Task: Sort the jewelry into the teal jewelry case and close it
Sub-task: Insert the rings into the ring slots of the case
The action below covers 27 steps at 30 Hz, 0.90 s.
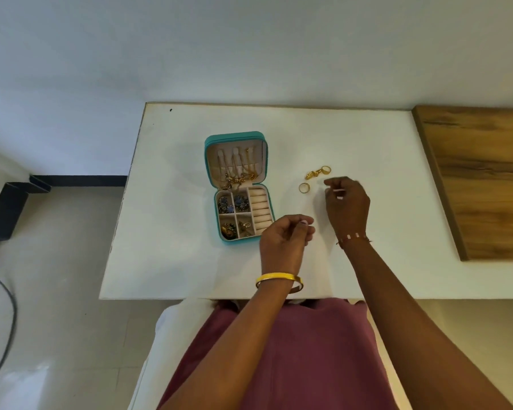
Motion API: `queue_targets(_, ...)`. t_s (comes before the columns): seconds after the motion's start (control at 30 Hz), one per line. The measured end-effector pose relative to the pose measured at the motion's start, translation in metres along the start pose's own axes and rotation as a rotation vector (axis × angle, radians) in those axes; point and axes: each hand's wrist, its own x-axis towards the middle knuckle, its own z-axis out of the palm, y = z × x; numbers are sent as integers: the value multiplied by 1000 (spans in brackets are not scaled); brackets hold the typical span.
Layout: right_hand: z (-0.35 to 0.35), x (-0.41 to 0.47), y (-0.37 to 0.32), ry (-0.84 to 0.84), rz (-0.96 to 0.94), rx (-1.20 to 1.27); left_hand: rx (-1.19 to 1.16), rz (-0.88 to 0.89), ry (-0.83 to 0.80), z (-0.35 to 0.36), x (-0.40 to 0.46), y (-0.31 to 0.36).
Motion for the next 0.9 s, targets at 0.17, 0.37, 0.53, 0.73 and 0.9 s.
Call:
queue_targets(0.17, 8, 25, -7, -78, -204, -184, 211, 82, 94, 8, 22, 6)
queue_targets(0.37, 18, 30, -7, -318, -338, -366, 624, 213, 92, 19, 41, 2)
queue_targets(0.53, 19, 19, 2, -289, -462, -385, 876, 239, -45, 24, 50, -8)
queue_targets(0.73, 13, -13, 11, -232, -523, -364, 1082, 251, -134, 16, 41, -18)
queue_targets(0.9, 7, -40, 16, -231, -507, -362, 1139, 261, -160, 6, 19, -25)
